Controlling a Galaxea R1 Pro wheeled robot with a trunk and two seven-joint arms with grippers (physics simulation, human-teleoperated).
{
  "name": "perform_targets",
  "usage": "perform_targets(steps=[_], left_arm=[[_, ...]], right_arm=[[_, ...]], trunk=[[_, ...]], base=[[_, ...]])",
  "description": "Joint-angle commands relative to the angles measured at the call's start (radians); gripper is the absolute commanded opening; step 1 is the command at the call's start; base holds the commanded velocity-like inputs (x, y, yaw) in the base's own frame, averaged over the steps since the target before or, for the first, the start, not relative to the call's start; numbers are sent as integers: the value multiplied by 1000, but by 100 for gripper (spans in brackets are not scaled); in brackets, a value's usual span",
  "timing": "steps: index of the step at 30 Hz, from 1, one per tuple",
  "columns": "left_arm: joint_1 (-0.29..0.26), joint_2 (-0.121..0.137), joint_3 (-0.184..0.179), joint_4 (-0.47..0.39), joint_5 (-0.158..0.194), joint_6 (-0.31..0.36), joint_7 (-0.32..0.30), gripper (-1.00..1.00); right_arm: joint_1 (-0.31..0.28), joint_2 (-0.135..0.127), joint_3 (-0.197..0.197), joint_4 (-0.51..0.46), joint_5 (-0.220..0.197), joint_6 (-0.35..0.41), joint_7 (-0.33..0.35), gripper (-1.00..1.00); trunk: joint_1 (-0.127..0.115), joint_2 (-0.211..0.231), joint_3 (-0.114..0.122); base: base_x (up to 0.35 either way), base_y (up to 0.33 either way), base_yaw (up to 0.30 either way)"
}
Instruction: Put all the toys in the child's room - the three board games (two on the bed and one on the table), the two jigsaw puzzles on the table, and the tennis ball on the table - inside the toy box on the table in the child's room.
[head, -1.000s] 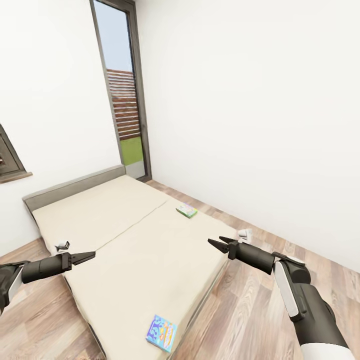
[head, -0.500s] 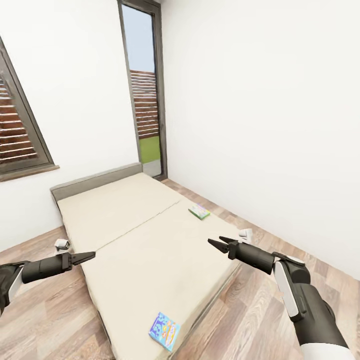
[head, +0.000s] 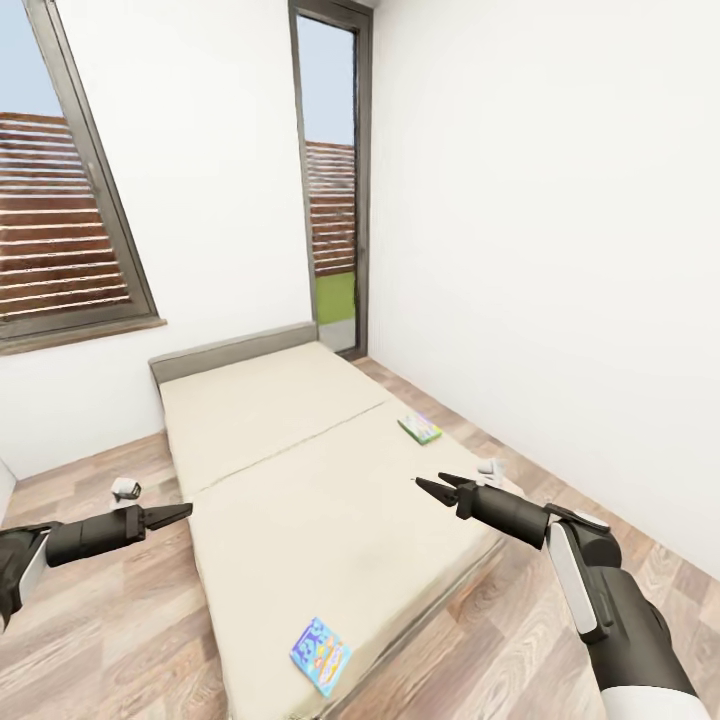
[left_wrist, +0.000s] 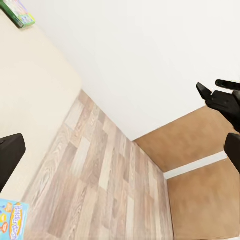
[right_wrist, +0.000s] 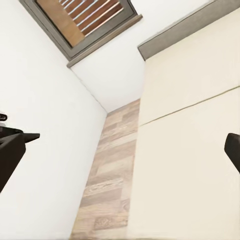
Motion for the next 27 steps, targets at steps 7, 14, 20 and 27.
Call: perform_targets(steps=[7,14,20,27], left_arm=[[-1,-3,1,0,-3,11,-5,100],[-1,-3,2,0,-3,11,-5,100],[-1,-3,2,0,-3,11,-5,100],[-1,-3,2,0,-3,11,-5,100]], right_arm=[[-1,-1,-1,-1,-5,6,1,100],[-1,-1,-1,-2,-5,6,1,100],[-1,-1,-1,-3,-5,6,1,100],[-1,0,-1,-3,-5,6,0,100]], trunk=[[1,-2,-2],[1,-2,-2],[1,-2,-2],[1,-2,-2]], base=[[0,-299,289],[0,-297,290],[0,-222,291],[0,-91,291]])
